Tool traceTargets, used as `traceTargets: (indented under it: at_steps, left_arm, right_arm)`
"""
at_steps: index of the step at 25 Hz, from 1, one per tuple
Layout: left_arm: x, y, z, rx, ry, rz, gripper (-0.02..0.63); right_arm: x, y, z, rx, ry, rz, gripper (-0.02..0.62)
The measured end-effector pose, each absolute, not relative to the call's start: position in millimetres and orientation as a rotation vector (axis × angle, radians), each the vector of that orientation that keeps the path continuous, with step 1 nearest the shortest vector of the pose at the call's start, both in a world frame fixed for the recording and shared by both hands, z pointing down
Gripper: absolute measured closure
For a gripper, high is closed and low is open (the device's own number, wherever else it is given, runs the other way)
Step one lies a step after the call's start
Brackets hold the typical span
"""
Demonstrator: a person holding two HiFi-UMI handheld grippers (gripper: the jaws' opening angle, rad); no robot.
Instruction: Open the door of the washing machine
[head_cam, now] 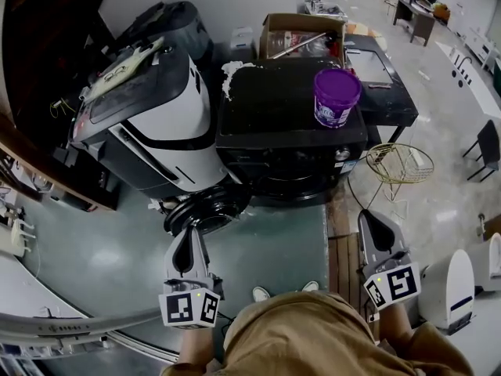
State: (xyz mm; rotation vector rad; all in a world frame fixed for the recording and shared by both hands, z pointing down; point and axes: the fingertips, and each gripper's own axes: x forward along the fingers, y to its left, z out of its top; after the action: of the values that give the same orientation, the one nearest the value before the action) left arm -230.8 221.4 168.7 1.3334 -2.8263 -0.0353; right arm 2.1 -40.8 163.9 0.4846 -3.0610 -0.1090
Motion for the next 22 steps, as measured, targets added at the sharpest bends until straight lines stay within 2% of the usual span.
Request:
traceTargets:
  at_steps: [22]
  left_arm:
    - [-221.3, 216.6, 161.8, 1.322, -2.825, -0.032, 0.545]
  right_arm:
    - [3.9, -40.8, 162.5, 0.449, -3.070, -0.113, 0.591]
